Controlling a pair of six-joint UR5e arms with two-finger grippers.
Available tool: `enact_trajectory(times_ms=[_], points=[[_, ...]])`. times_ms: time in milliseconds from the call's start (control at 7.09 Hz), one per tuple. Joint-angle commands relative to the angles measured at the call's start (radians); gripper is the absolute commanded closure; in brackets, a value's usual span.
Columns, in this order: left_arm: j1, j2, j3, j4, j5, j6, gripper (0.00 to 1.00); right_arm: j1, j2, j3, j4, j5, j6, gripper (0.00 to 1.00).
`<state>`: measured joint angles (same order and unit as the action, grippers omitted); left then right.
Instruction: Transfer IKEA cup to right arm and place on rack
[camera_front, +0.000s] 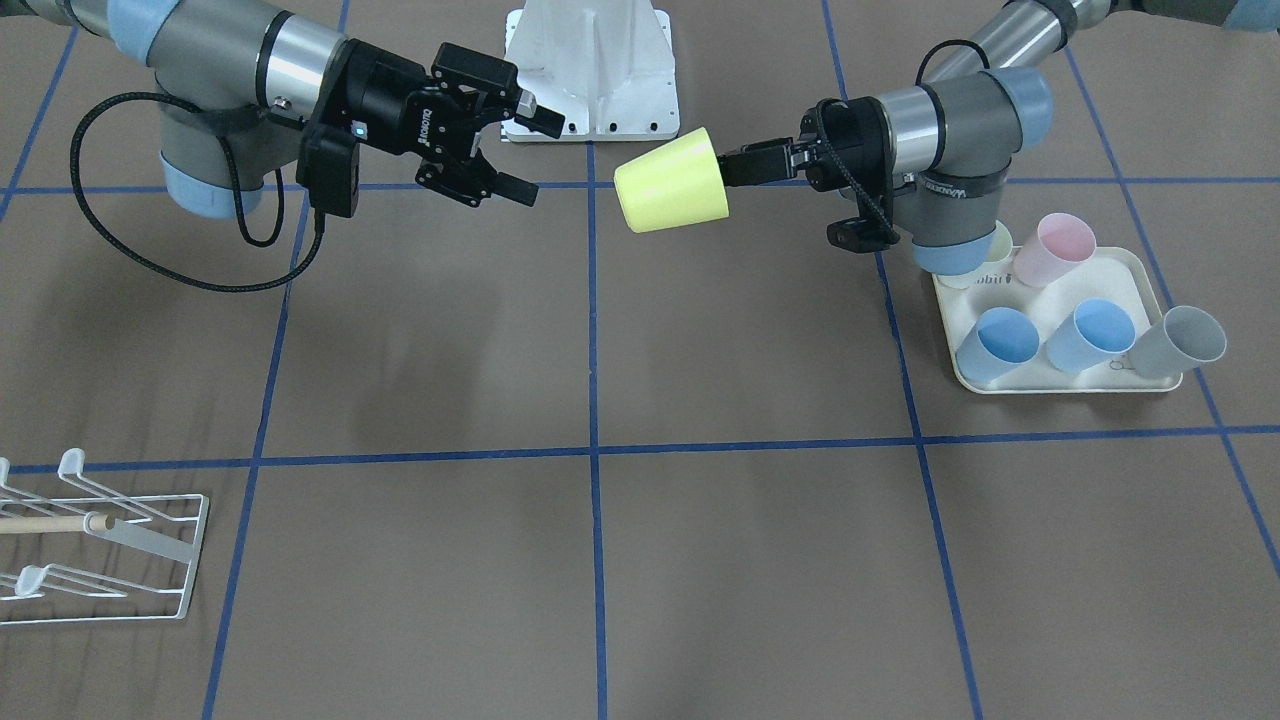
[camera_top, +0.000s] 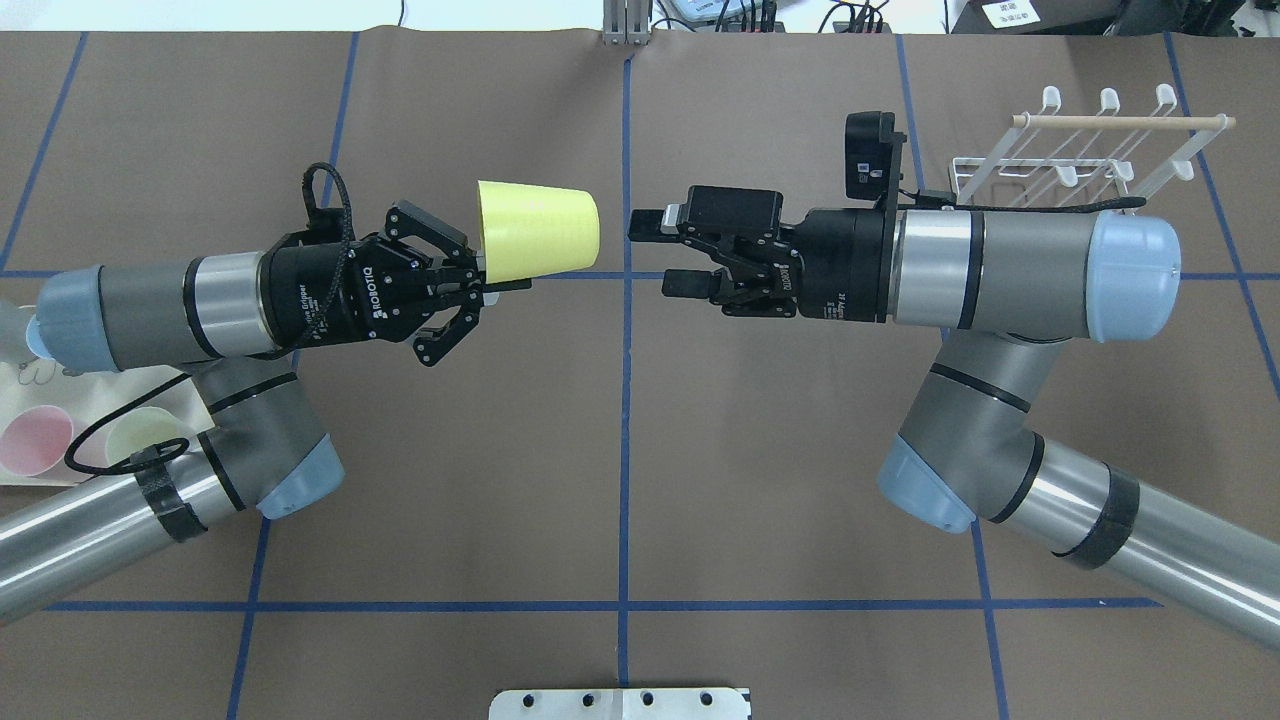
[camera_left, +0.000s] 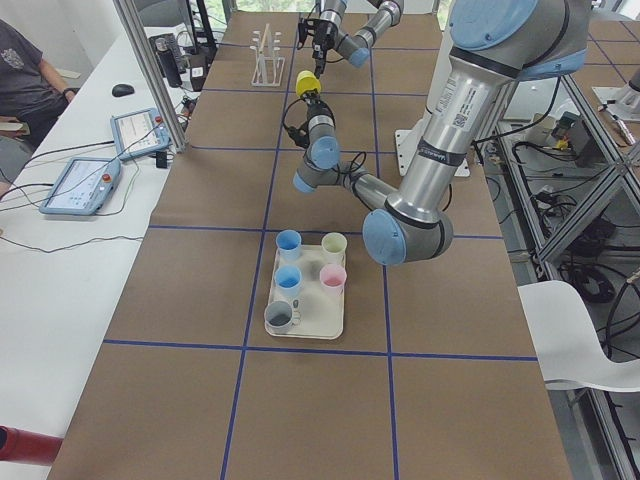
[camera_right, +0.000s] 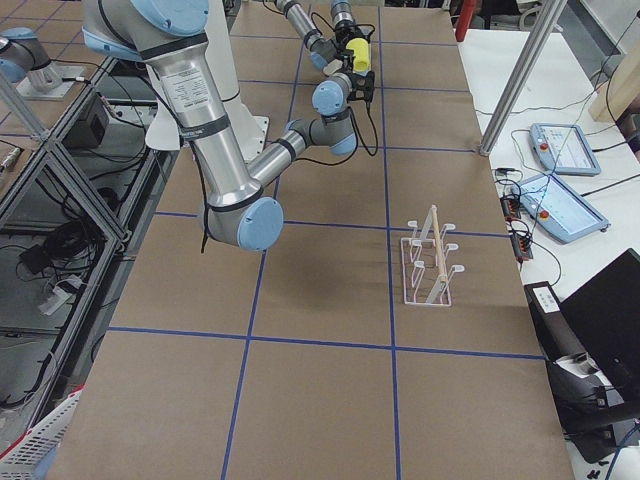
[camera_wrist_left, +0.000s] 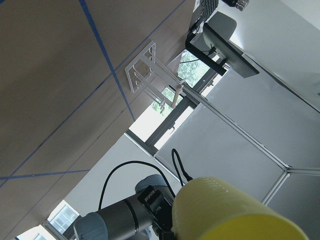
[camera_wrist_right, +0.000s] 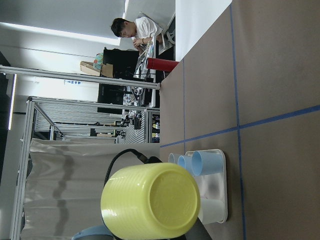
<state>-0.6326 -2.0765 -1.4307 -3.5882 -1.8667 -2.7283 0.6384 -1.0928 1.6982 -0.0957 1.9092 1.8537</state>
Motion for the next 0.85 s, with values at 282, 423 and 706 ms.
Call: enact_trajectory(times_ms=[282,423,706], points=[[0.087,-0.017,-0.014,-0.072,0.087,-0.007,1.0,-0.037,0.013,0.0,0.039,-0.061,0.001,0.01],[0.106,-0.019,-0.014,-0.073,0.096,-0.007,1.0,-0.037,0.014,0.0,0.042,-0.061,0.002,0.01],[0.106,-0.024,-0.02,-0.073,0.101,-0.007,1.0,-0.048,0.013,0.0,0.068,-0.061,0.002,0.03]])
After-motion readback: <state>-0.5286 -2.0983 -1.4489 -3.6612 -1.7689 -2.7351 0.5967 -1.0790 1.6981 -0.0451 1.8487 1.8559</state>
